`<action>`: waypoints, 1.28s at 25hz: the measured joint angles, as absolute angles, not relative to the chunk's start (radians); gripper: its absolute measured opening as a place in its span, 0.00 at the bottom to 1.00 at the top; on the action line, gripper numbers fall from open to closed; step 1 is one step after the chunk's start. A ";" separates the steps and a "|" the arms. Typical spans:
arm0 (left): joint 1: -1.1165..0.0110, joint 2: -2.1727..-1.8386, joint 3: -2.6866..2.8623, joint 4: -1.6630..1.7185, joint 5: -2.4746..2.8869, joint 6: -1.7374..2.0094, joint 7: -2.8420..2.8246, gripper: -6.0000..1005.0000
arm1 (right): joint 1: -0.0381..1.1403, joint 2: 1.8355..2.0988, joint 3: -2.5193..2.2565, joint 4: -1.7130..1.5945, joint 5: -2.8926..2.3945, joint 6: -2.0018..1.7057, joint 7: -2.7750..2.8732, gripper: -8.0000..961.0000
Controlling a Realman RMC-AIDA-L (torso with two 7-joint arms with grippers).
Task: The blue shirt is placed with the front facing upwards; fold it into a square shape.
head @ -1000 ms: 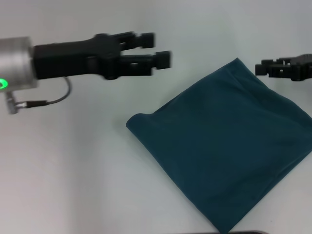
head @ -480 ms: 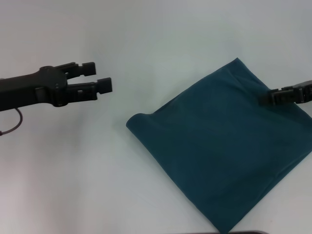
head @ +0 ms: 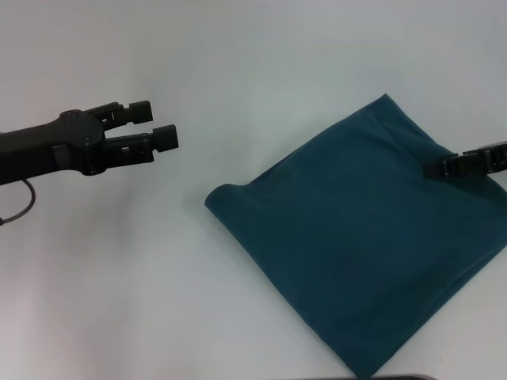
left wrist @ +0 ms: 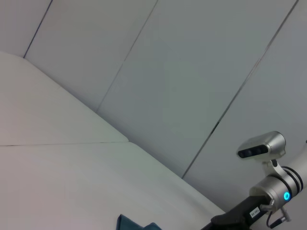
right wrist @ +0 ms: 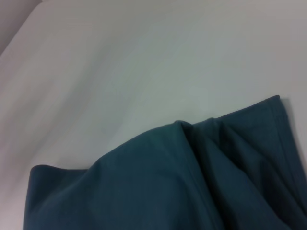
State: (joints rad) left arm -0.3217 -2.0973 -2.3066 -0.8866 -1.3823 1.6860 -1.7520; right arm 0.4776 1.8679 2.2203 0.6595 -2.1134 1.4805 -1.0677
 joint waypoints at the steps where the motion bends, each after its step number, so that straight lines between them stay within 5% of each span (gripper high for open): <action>1: -0.323 -2.099 -2.309 -0.885 -1.383 1.685 -1.752 0.93 | 0.481 1.869 2.221 0.655 -2.114 1.478 -1.068 0.64; 32: -0.340 -2.098 -2.311 -0.837 -1.382 1.676 -1.717 0.93 | 0.550 1.903 2.220 0.569 -2.141 1.389 -1.060 0.63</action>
